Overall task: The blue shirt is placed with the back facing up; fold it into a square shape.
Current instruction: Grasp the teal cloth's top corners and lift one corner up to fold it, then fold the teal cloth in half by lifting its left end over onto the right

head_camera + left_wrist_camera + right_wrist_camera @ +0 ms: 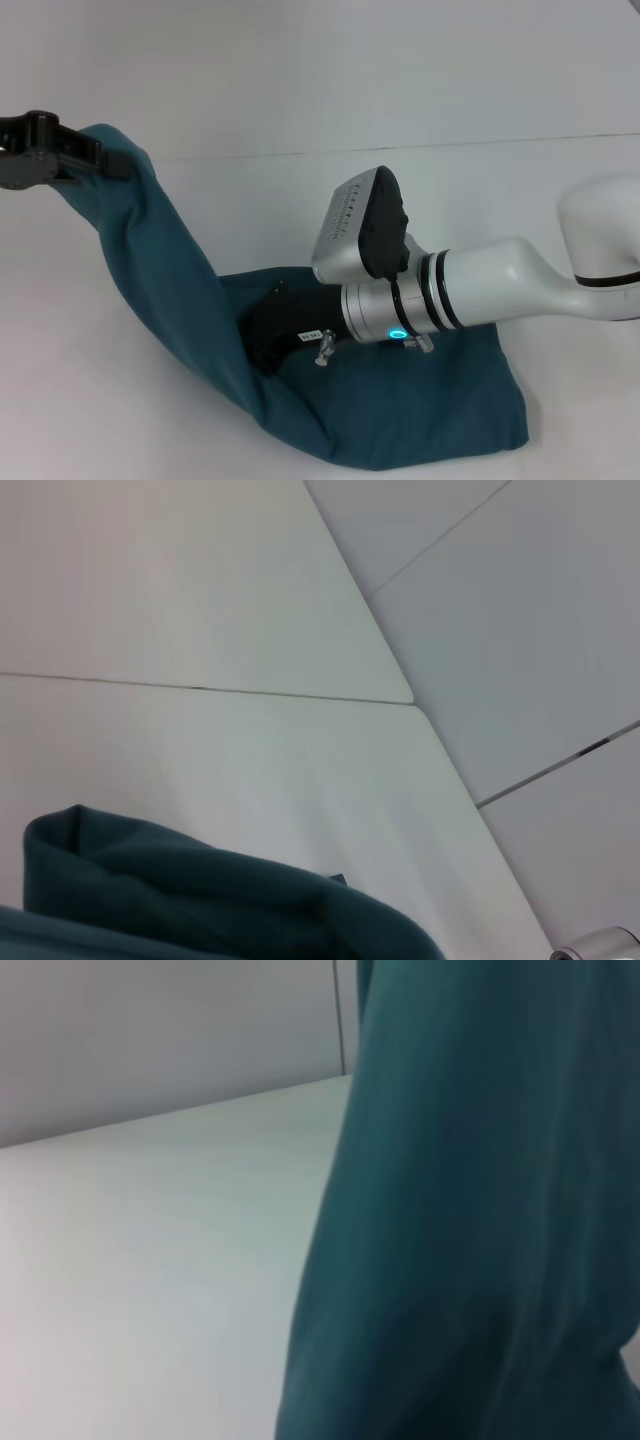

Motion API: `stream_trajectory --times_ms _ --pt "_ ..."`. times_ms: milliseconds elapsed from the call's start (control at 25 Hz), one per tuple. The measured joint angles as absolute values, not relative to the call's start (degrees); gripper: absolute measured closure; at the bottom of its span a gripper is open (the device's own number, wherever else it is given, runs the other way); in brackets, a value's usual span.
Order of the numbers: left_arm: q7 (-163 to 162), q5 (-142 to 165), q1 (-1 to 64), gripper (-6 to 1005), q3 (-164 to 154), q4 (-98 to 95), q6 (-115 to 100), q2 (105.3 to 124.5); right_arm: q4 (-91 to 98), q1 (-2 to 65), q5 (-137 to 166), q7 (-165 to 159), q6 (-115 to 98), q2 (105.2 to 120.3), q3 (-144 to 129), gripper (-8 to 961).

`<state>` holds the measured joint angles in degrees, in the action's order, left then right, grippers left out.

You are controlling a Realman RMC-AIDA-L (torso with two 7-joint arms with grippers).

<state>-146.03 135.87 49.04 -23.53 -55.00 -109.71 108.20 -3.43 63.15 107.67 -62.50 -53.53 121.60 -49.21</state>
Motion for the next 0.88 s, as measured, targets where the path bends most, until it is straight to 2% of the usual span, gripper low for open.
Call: stream_trajectory --times_ms 120,240,680,800,880 --pt "-145.7 135.9 48.7 894 -23.5 -55.0 -109.8 108.11 -3.7 63.0 107.5 -62.7 -52.8 121.57 -48.3 954" --pt "-145.1 135.9 48.4 893 -23.7 -55.0 -110.1 108.09 -1.6 59.9 107.3 -64.6 -53.3 120.72 -44.7 954" --pt "-143.7 131.1 50.0 893 -30.8 -54.7 -111.4 109.29 35.6 31.8 103.8 -89.4 -64.6 119.25 -40.6 954" --pt "-143.5 130.2 51.5 893 -34.0 -54.7 -111.0 110.38 40.5 26.2 102.3 -92.7 -67.3 118.04 -38.5 953" --pt "-143.6 130.1 52.8 892 -35.4 -54.7 -110.7 111.26 41.6 22.9 102.0 -94.3 -71.1 116.53 -33.8 953"
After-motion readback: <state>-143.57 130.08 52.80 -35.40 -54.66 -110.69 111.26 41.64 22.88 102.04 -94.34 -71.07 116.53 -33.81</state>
